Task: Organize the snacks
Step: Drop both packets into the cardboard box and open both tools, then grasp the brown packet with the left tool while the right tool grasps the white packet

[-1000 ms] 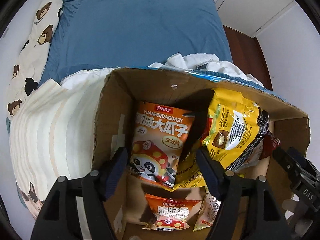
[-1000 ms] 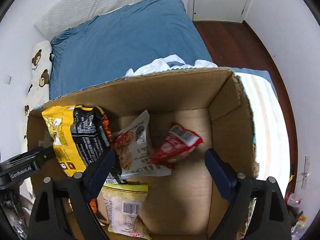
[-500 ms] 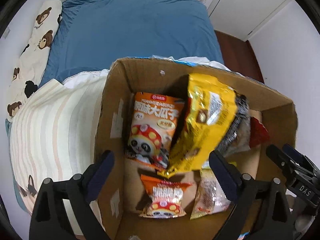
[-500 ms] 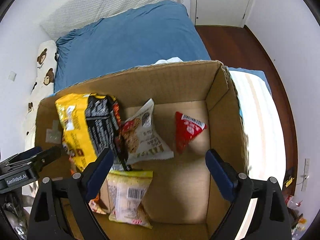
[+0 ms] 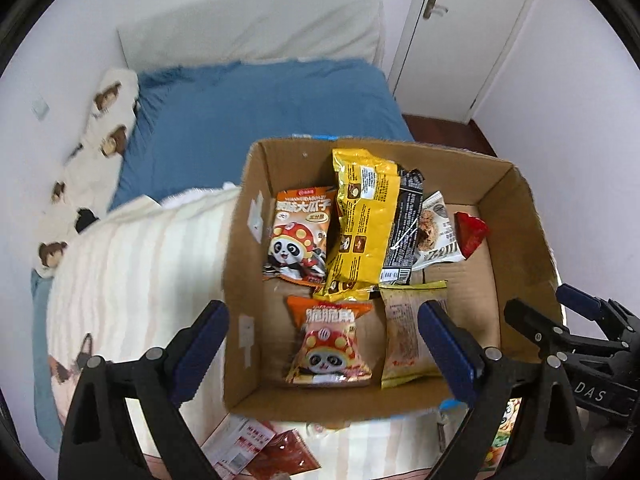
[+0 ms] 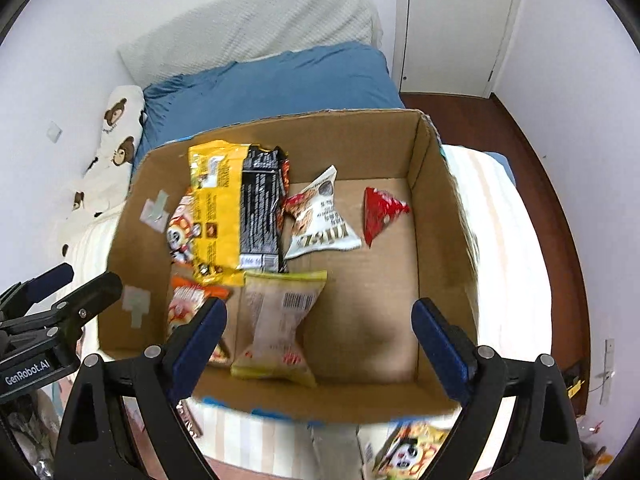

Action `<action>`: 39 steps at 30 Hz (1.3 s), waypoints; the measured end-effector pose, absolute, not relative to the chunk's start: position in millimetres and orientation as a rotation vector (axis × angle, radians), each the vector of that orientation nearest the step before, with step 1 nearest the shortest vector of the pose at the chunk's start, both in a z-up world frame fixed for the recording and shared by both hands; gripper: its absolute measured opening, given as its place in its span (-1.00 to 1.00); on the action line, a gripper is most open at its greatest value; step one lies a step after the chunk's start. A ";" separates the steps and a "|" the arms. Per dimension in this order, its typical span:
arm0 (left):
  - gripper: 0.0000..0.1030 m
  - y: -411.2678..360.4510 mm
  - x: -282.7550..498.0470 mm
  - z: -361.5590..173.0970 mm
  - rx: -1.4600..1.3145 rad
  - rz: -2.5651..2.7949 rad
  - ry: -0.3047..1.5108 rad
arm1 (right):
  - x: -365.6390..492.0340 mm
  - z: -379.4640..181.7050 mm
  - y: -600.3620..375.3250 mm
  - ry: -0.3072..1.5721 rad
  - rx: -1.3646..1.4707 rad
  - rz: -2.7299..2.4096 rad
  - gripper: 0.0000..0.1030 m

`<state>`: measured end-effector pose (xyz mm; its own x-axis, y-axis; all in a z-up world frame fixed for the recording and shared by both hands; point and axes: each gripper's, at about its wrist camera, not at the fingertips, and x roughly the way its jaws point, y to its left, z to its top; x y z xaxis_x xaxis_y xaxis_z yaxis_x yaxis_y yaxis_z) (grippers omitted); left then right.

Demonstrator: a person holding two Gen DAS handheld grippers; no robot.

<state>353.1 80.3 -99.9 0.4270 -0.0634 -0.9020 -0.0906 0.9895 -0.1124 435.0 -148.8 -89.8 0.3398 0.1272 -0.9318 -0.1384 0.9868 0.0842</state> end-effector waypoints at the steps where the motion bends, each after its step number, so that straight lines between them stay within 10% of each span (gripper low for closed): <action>1: 0.88 79.4 347.0 -95.4 -0.147 0.020 1.114 | 426.2 -85.2 -149.3 1.199 -0.009 0.173 0.86; 22: 0.88 83.7 236.9 -44.2 -0.124 0.037 0.957 | 318.7 -31.2 -153.2 1.073 0.044 0.223 0.86; 39: 0.88 71.1 217.3 -247.7 0.247 -0.110 1.473 | 325.3 -213.1 -180.3 1.505 0.029 0.142 0.85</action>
<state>217.3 71.1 -247.7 0.0984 0.0772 -0.9921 0.2237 0.9698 0.0977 325.3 -180.3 -213.1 0.0596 0.1121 -0.9919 -0.0757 0.9913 0.1075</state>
